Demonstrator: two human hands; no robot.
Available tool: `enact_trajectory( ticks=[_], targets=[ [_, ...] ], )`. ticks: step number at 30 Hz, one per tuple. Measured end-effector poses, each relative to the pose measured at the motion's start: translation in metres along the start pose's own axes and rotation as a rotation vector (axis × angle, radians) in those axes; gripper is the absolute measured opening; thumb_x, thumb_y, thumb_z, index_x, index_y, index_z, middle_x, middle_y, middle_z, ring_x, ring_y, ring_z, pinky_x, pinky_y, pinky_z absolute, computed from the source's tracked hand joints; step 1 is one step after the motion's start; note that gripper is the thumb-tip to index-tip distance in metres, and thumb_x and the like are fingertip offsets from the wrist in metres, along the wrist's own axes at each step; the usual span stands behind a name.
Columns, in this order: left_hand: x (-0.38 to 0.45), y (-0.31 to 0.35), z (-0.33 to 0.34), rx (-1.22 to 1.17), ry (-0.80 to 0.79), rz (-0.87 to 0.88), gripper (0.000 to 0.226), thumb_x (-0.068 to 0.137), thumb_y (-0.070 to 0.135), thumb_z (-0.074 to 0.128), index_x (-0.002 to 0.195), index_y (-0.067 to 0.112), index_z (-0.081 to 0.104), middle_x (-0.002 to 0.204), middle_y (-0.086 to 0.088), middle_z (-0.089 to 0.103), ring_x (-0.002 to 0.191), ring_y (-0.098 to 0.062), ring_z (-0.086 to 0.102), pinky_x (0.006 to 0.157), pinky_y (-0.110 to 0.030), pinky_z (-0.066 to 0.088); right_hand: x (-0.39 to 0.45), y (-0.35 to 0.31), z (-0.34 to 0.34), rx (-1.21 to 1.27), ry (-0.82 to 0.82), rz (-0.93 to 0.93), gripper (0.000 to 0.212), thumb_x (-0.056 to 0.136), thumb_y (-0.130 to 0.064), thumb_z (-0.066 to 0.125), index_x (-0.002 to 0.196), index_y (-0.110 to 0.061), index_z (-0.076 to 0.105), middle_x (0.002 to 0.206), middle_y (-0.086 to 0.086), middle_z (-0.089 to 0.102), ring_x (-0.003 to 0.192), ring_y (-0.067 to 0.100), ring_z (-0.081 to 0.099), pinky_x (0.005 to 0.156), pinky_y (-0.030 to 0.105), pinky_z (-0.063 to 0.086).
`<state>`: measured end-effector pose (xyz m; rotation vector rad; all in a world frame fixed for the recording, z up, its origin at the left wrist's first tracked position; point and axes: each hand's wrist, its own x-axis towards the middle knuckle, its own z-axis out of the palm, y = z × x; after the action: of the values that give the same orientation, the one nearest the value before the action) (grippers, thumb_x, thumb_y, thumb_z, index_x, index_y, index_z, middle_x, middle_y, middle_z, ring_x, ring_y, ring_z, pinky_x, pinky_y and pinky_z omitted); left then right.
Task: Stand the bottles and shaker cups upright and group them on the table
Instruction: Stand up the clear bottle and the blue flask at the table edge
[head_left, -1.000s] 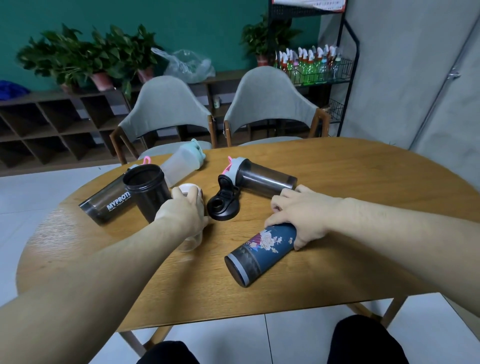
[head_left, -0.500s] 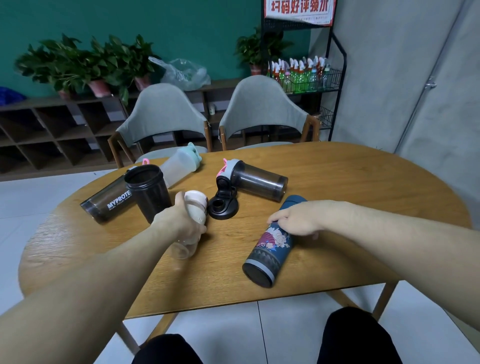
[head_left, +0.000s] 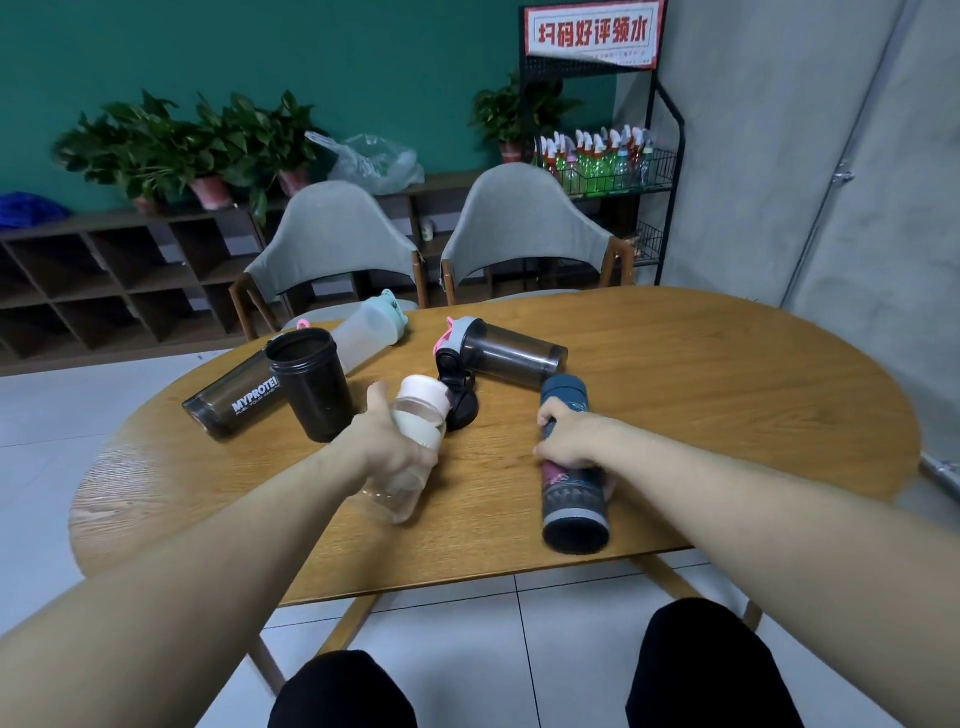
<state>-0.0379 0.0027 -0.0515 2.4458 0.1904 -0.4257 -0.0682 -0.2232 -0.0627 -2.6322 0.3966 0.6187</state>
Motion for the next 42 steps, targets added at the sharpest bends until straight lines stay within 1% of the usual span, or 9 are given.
enact_trajectory(
  ticks=[6,10,13,15,16,23,28,35,42],
  targets=[
    [-0.007,0.019,0.008,-0.166,-0.022,0.086,0.117,0.072,0.023,0.086,0.155,0.026,0.004,0.127,-0.010,0.045,0.109,-0.029,0.049,0.084,-0.041,0.043,-0.013,0.030,-0.014,0.421,0.019,0.042,0.100,0.091,-0.010,0.059,0.155,-0.050,-0.006,0.109,0.023,0.054,0.092,0.040,0.067,0.067,0.047,0.060],
    [-0.006,0.043,0.021,-0.268,-0.019,0.131,0.100,0.070,0.021,0.087,0.149,0.019,0.025,0.126,-0.007,0.050,0.103,-0.025,0.056,0.070,-0.035,0.048,-0.012,0.062,-0.033,0.646,0.132,-0.040,0.116,0.081,-0.004,0.069,0.158,-0.043,-0.008,0.112,0.014,0.057,0.090,0.035,0.069,0.068,0.041,0.059],
    [-0.001,0.080,0.040,-0.373,-0.055,0.173,0.075,0.072,0.014,0.086,0.130,0.018,0.039,0.106,-0.004,0.057,0.087,-0.019,0.061,0.060,-0.031,0.049,-0.005,0.097,-0.054,0.709,0.227,-0.043,0.103,0.073,-0.008,0.078,0.156,-0.025,0.019,0.112,0.012,0.063,0.088,0.028,0.069,0.069,0.037,0.057],
    [0.001,0.095,0.046,-0.441,-0.066,0.203,0.069,0.074,0.009,0.084,0.125,0.021,0.038,0.099,-0.002,0.058,0.083,-0.017,0.061,0.058,-0.030,0.048,0.000,0.108,-0.065,0.750,0.292,-0.076,0.065,0.069,-0.008,0.080,0.127,-0.016,0.051,0.105,0.014,0.068,0.081,0.024,0.068,0.072,0.037,0.058],
    [0.001,0.102,0.048,-0.479,-0.063,0.222,0.070,0.074,0.008,0.084,0.124,0.022,0.037,0.100,-0.002,0.058,0.083,-0.018,0.061,0.059,-0.031,0.049,0.001,0.112,-0.069,0.773,0.315,-0.101,0.055,0.068,-0.008,0.080,0.116,-0.016,0.055,0.102,0.012,0.069,0.079,0.023,0.067,0.072,0.037,0.058],
    [0.028,0.184,0.090,-0.523,-0.047,0.362,0.094,0.056,0.026,0.088,0.132,0.034,0.032,0.125,-0.004,0.052,0.106,-0.026,0.061,0.083,-0.044,0.058,0.027,0.162,-0.124,0.890,0.497,-0.129,0.089,0.070,-0.007,0.084,0.136,-0.033,0.031,0.104,0.002,0.062,0.095,0.025,0.068,0.085,0.045,0.059],
    [0.057,0.243,0.125,-0.619,-0.102,0.487,0.086,0.072,0.008,0.083,0.138,0.025,0.031,0.113,0.002,0.058,0.096,-0.012,0.060,0.080,-0.034,0.053,0.058,0.197,-0.163,0.884,0.559,-0.155,0.094,0.071,-0.003,0.085,0.144,-0.027,0.030,0.120,0.003,0.059,0.108,0.028,0.064,0.093,0.048,0.056],
    [0.114,0.308,0.175,-0.627,-0.083,0.559,0.094,0.065,0.007,0.087,0.140,0.028,0.034,0.121,0.002,0.058,0.108,-0.018,0.058,0.086,-0.032,0.049,0.122,0.236,-0.204,0.859,0.597,-0.189,0.102,0.072,-0.003,0.086,0.150,-0.029,0.026,0.136,0.007,0.056,0.118,0.030,0.059,0.100,0.051,0.052],
    [0.175,0.345,0.211,-0.566,-0.064,0.567,0.104,0.065,0.009,0.090,0.145,0.024,0.025,0.124,0.004,0.048,0.116,-0.019,0.050,0.093,-0.034,0.044,0.193,0.258,-0.235,0.857,0.582,-0.228,0.100,0.077,-0.001,0.084,0.155,-0.025,0.026,0.139,0.007,0.054,0.114,0.025,0.057,0.084,0.037,0.053]
  ],
)
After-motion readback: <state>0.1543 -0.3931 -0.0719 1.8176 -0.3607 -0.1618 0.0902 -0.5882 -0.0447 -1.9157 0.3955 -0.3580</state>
